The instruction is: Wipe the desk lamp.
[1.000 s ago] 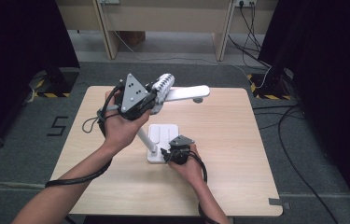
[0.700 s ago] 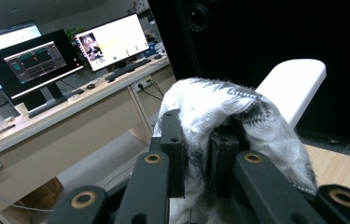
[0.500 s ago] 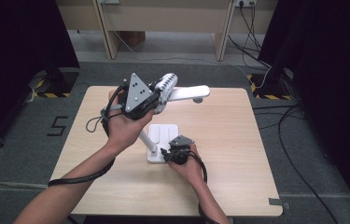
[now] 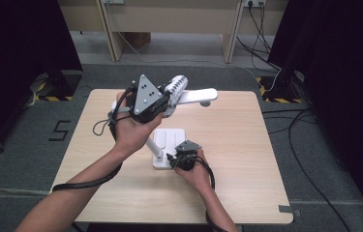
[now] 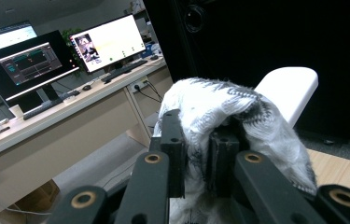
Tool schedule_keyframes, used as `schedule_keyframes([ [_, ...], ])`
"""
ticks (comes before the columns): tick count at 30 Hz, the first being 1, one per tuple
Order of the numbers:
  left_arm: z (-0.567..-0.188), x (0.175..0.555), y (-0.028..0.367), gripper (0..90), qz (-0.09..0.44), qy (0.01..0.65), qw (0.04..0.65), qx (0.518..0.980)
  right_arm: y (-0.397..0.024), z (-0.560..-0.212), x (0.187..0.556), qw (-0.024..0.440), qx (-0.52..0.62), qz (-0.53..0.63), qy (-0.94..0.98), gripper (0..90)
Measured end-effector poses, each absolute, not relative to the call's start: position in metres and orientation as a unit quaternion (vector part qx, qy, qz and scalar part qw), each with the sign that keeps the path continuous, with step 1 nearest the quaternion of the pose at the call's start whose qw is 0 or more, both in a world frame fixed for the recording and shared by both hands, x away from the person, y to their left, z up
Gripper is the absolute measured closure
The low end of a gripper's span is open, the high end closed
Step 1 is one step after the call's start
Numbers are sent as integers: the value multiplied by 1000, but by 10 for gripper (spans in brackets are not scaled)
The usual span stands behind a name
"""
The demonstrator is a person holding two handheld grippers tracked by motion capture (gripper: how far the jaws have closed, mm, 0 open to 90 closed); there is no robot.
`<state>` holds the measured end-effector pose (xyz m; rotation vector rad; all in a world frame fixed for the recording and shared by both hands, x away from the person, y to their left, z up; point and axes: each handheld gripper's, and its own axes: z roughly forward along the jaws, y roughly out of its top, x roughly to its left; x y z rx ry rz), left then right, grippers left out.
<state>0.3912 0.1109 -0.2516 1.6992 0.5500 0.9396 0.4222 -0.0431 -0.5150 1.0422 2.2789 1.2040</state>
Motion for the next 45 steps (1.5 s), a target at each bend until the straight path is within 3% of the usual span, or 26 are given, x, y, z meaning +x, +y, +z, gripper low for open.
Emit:
schedule_keyframes([
  [45, -248, 393, 85, 796, 391, 216, 536, 716, -43, -515, 422, 179, 368, 426, 807, 523],
])
